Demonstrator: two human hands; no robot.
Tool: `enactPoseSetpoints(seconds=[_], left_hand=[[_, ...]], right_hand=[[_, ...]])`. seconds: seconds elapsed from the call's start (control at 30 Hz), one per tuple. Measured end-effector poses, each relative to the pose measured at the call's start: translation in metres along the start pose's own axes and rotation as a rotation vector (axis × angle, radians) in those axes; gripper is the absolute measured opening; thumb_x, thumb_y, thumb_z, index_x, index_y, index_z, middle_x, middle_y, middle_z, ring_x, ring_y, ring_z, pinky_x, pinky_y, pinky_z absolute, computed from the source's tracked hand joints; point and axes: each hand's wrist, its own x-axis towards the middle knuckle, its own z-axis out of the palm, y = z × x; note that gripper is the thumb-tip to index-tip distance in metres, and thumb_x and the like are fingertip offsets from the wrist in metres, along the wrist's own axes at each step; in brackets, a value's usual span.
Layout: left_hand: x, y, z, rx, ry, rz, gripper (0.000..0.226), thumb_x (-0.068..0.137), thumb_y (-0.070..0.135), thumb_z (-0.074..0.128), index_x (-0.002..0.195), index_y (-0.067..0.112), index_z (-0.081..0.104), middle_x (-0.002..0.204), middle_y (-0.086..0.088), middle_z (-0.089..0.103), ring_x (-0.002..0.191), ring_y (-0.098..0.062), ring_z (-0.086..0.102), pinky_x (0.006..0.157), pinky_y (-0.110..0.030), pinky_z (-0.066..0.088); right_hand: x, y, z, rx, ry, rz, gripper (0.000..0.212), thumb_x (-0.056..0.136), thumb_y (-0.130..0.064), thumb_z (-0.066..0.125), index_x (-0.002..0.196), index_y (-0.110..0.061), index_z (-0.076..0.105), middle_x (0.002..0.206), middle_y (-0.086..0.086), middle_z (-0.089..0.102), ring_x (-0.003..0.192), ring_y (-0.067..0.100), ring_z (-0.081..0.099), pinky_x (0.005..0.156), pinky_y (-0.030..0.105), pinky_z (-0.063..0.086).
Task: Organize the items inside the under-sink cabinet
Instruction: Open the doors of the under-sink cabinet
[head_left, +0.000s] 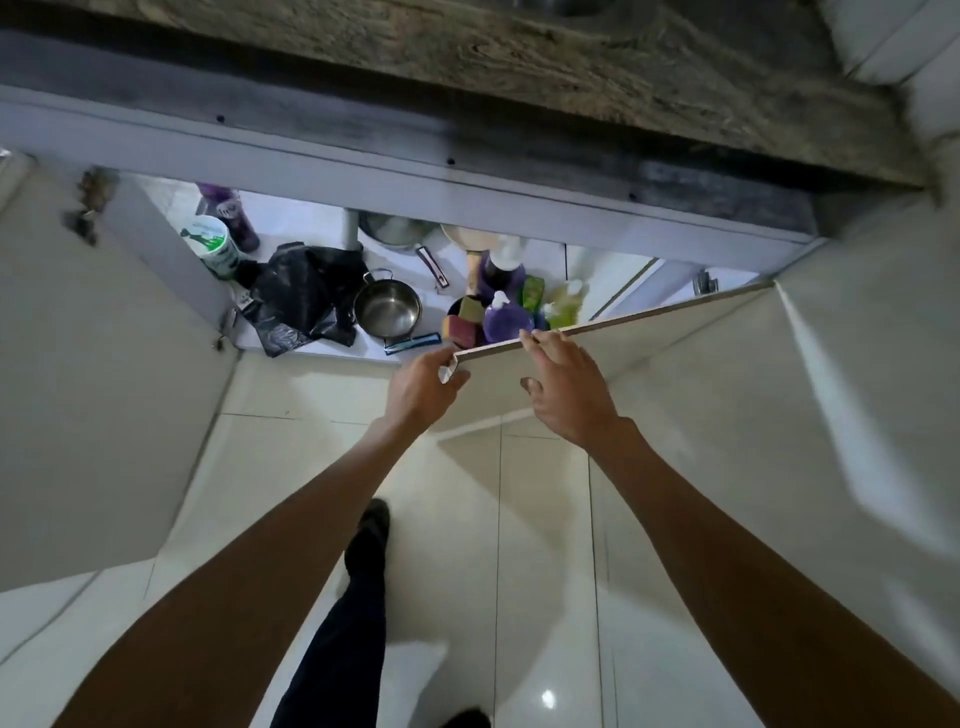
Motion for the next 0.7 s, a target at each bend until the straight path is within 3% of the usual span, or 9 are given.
enactPoseSetpoints(seconds=[0.13, 0.27, 0.37, 0.5, 0.7], left_hand=[[-0.072, 0.009, 0.038, 0.068, -0.178, 0.02, 0.03, 0.085, 0.04, 0.067, 0.113, 0.028, 0.067, 0.101, -0.003, 0.072, 0.102, -0.025, 0.064, 0.078, -0.032, 0.049], [-0.136, 0.039, 0.088, 0.135, -0.431, 0.076, 0.055, 0.083, 0.048, 0.066, 0.135, 0.044, 0.049, 0.117, 0.002, 0.069, 0.109, -0.023, 0.062, 0.085, -0.031, 0.048], [-0.17, 0.067, 0.138, 0.173, -0.552, 0.099, 0.073, 0.082, 0.055, 0.064, 0.146, 0.038, 0.035, 0.132, 0.002, 0.061, 0.12, -0.023, 0.056, 0.092, -0.032, 0.046], [-0.205, 0.108, 0.2, 0.162, -0.575, 0.174, 0.087, 0.083, 0.054, 0.064, 0.153, 0.025, 0.021, 0.145, 0.001, 0.048, 0.129, -0.022, 0.048, 0.098, -0.033, 0.041], [-0.233, 0.163, 0.283, 0.015, -0.599, 0.187, 0.112, 0.077, 0.059, 0.069, 0.154, 0.015, 0.002, 0.159, 0.002, 0.021, 0.142, -0.02, 0.031, 0.108, -0.039, 0.037]], right_hand=[[-0.067, 0.011, -0.005, -0.055, -0.028, -0.035, 0.048, 0.09, -0.029, 0.063, 0.136, -0.019, 0.052, 0.128, 0.006, 0.05, 0.122, 0.028, 0.047, 0.097, 0.043, 0.045], [-0.129, 0.031, -0.006, -0.195, -0.156, -0.044, 0.036, 0.092, -0.032, 0.057, 0.127, -0.024, 0.061, 0.124, 0.004, 0.047, 0.119, 0.025, 0.043, 0.092, 0.037, 0.045], [-0.176, 0.061, -0.007, -0.256, -0.264, -0.023, 0.04, 0.093, -0.03, 0.055, 0.132, -0.027, 0.059, 0.135, 0.007, 0.041, 0.13, 0.026, 0.035, 0.098, 0.036, 0.038], [-0.228, 0.11, -0.011, -0.311, -0.377, 0.013, 0.047, 0.099, -0.022, 0.05, 0.145, -0.033, 0.045, 0.162, 0.012, 0.013, 0.15, 0.03, 0.005, 0.118, 0.041, 0.017], [-0.274, 0.174, -0.009, -0.407, -0.388, 0.03, 0.052, 0.099, -0.006, 0.047, 0.145, -0.03, 0.044, 0.164, 0.006, 0.003, 0.151, 0.028, 0.002, 0.119, 0.04, 0.014]])
